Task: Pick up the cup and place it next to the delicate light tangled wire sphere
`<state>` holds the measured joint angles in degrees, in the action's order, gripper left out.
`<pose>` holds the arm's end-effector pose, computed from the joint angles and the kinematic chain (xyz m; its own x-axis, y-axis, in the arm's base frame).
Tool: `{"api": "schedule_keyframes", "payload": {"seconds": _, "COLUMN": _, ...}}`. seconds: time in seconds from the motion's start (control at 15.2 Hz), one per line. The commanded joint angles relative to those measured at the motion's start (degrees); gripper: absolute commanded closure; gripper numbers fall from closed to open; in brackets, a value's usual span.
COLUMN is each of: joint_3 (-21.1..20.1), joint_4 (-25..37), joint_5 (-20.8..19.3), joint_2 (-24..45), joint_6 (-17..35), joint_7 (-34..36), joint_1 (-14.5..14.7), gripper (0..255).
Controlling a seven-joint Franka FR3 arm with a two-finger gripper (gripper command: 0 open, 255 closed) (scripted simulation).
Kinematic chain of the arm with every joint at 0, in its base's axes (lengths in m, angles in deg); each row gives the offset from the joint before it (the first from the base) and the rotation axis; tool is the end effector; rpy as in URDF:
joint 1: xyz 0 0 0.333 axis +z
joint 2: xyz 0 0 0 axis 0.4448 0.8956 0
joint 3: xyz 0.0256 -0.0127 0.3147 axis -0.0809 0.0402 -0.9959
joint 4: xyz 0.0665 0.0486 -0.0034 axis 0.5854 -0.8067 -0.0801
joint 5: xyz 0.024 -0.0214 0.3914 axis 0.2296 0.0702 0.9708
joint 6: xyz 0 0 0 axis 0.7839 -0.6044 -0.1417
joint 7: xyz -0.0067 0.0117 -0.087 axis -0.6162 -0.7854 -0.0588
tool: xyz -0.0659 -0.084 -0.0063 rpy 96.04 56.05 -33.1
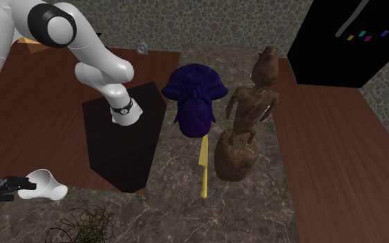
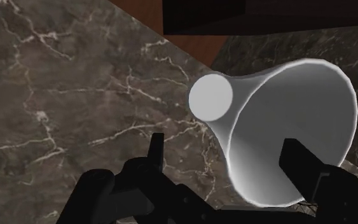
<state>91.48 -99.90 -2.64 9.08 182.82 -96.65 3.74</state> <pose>0.3775 -0.4313 0.3554 0.9955 -0.0445 -0.0841 -0.0655 -0.9615 -0.2670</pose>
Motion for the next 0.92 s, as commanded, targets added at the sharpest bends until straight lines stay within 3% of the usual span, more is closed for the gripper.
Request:
{"api": "schedule_keyframes", "payload": {"seconds": 0.0, "joint_3": 0.0, "joint_4": 0.0, "joint_5": 0.0, "joint_2": 0.0, "joint_6": 0.0, "joint_7": 0.0, "joint_1": 0.0, "gripper": 0}}
{"api": "schedule_keyframes", "payload": {"seconds": 0.33, "joint_3": 0.58, "joint_4": 6.68, "joint_5": -0.89, "joint_2": -0.49, "joint_6": -7.08, "joint_7": 0.61, "joint_1": -0.7, "gripper": 0}}
{"api": "schedule_keyframes", "payload": {"seconds": 0.86, "joint_3": 0.58, "joint_4": 6.68, "joint_5": -0.89, "joint_2": -0.49, "joint_6": -7.08, "joint_7": 0.61, "joint_1": -0.7, "gripper": 0}}
